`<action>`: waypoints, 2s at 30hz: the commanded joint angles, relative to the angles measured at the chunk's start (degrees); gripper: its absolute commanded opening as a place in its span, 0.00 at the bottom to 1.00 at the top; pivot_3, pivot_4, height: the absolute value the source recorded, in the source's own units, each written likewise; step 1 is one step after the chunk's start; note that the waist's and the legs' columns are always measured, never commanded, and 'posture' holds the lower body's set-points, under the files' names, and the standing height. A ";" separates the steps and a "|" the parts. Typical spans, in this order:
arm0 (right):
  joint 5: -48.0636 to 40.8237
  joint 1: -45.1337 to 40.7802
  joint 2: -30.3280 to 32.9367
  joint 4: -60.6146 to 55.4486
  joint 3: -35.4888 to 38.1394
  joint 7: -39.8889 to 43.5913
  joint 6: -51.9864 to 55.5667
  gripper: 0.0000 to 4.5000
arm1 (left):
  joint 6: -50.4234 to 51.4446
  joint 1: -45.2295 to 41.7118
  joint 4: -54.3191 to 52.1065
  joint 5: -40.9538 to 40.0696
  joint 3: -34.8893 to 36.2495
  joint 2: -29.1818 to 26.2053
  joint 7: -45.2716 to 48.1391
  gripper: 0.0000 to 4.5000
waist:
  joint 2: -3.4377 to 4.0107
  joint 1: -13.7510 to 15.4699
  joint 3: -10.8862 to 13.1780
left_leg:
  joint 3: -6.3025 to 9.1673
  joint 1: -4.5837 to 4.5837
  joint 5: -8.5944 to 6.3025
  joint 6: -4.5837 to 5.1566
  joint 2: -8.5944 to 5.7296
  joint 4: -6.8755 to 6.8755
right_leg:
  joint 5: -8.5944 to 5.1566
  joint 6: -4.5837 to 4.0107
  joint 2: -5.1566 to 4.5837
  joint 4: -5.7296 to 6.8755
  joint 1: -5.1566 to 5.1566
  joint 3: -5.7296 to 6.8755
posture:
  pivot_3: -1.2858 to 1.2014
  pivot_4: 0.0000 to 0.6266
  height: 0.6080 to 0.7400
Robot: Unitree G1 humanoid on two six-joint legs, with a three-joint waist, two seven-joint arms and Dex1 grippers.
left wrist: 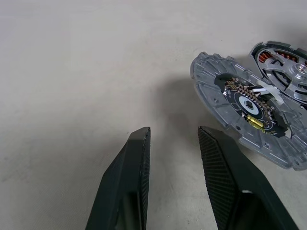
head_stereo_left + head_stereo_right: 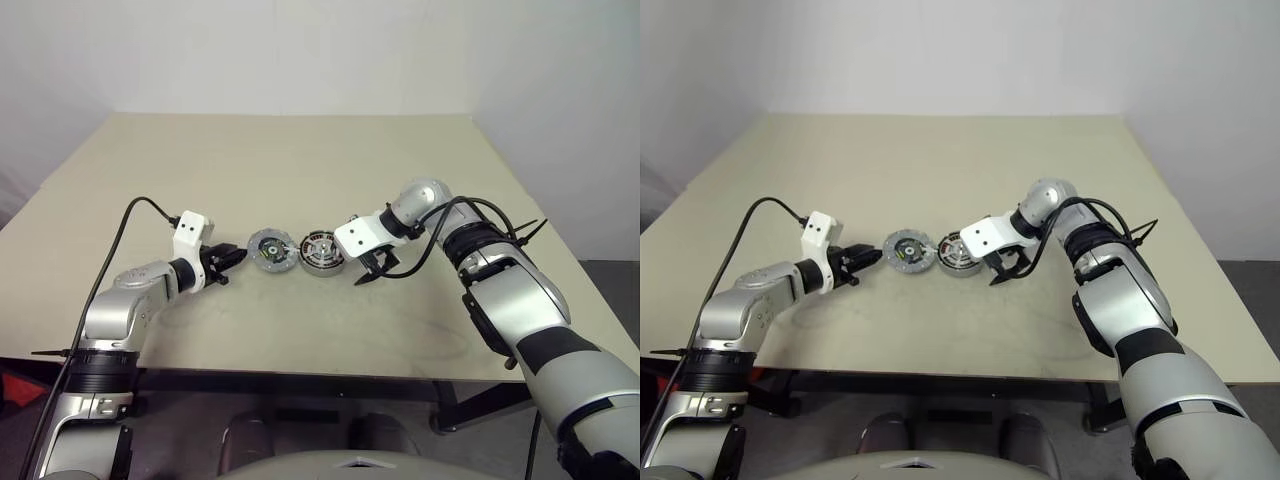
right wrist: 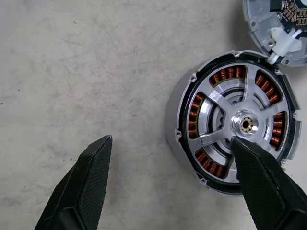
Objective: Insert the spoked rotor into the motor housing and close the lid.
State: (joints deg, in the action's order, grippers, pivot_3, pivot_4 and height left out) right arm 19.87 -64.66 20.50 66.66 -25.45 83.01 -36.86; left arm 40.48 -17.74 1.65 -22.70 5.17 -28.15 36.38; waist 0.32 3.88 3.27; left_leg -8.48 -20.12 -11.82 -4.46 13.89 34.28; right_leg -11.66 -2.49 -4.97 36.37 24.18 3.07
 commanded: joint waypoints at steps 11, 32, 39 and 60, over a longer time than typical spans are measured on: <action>-3.19 0.02 0.50 -3.94 1.32 1.44 -0.10 1.00 | -1.32 -0.80 -0.55 -0.01 0.99 -0.38 0.10 0.38 | 0.00 0.00 0.00 | 0.00 0.00 0.00 0.00 0.00 0.00 | 0.00 0.00 0.00 0.00 0.01 0.00 | 0.52 0.00 1.00; 2.53 -4.01 3.07 -4.83 -1.62 -5.49 -3.96 1.00 | -2.00 -0.84 0.15 0.32 0.71 0.07 -0.06 0.38 | -0.02 -0.11 0.02 | 0.00 -0.01 0.00 0.00 0.00 0.00 | -0.01 0.00 0.00 0.00 0.02 0.00 | 0.52 0.00 1.00; -5.24 -4.10 -0.67 -5.81 3.60 -1.93 5.59 1.00 | -2.01 -0.92 0.23 0.42 0.62 0.04 0.02 0.38 | -0.01 -0.11 0.03 | 0.00 -0.02 0.00 0.00 0.00 0.00 | -0.01 0.00 0.00 0.01 0.05 0.00 | 0.52 0.00 1.00; -27.51 2.43 -15.24 -10.21 32.57 -45.91 48.12 1.00 | -1.46 0.10 -1.03 0.37 0.52 0.46 -0.46 0.38 | 0.05 0.28 0.08 | 0.01 0.03 0.23 -0.43 -0.01 -0.12 | -0.07 -0.09 -0.01 0.05 0.15 0.02 | 0.52 0.00 1.00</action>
State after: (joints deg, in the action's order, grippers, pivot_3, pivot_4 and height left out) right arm -7.88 -61.38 4.83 58.32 6.50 39.29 15.35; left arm 39.70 -17.27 2.52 -22.22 5.10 -27.14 35.93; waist 0.36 4.15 3.35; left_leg -8.47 -20.09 -11.59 -4.91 13.89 34.15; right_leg -11.73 -2.57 -4.97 36.43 24.35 3.09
